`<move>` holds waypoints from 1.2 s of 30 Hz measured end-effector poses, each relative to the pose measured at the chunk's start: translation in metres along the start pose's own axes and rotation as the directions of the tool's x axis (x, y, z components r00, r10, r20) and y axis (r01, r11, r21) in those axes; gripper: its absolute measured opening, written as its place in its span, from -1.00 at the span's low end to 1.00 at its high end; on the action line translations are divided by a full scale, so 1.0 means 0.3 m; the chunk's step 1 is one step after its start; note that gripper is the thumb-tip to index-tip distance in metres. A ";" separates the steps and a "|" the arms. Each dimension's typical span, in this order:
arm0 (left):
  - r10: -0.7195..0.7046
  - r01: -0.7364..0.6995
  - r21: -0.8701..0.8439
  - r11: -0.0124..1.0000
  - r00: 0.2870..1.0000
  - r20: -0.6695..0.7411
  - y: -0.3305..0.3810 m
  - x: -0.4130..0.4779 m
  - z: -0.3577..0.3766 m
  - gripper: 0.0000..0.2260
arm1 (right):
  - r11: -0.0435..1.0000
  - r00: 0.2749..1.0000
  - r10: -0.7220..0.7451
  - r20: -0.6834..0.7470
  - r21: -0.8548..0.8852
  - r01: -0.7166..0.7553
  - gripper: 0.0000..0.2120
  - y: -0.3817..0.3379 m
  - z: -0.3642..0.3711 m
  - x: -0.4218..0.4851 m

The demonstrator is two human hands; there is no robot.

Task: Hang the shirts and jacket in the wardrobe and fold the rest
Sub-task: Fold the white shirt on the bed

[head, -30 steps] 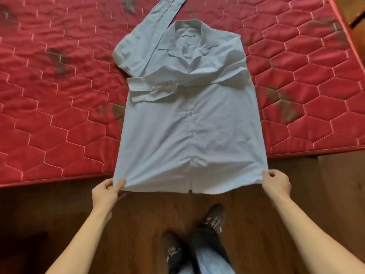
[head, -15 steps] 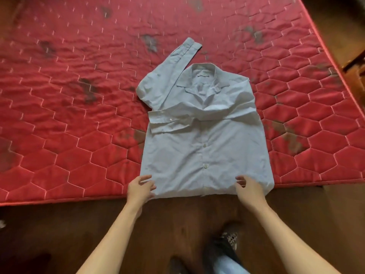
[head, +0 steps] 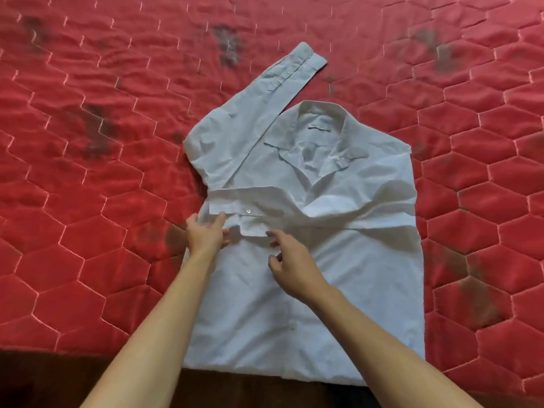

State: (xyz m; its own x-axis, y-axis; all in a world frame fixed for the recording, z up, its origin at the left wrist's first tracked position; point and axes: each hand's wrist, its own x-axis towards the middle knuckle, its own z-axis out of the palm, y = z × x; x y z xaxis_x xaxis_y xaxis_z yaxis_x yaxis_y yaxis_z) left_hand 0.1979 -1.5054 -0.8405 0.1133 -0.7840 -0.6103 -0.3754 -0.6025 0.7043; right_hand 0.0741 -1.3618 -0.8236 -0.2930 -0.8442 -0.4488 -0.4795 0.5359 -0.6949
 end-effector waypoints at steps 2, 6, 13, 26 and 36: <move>0.001 0.010 0.130 0.991 0.996 -0.089 0.024 0.013 0.081 -0.52 | 0.998 0.998 0.037 0.047 0.040 -0.038 -0.45 0.048 -0.049 0.014; -0.031 0.050 0.282 0.958 0.997 -0.074 0.070 -0.048 0.240 -0.85 | 0.985 0.989 0.119 0.089 0.115 -0.129 -0.37 0.135 -0.185 0.040; -0.081 0.107 0.386 0.916 0.993 -0.085 0.190 -0.070 0.356 -0.65 | 0.959 0.976 0.185 0.111 0.196 -0.204 -0.43 0.223 -0.388 0.083; 0.006 -0.310 0.409 0.858 0.802 0.597 0.513 -0.687 1.130 -0.78 | 0.312 0.833 0.530 -0.160 0.950 -0.015 -0.58 0.477 -0.841 -0.050; 0.311 -0.691 0.345 0.635 0.637 0.705 0.334 -0.838 1.332 -0.90 | 0.155 0.373 0.915 -0.152 0.988 0.023 -0.88 1.083 -1.158 -0.327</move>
State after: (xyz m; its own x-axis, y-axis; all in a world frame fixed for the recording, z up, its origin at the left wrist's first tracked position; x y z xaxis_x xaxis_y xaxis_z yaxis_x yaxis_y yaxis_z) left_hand -0.2360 -1.3090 -0.7613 -0.6930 -0.5818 -0.4257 -0.6341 0.2109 0.7440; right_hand -0.3402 -1.1090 -0.8101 -0.6741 0.1733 -0.7181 0.7360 0.0750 -0.6728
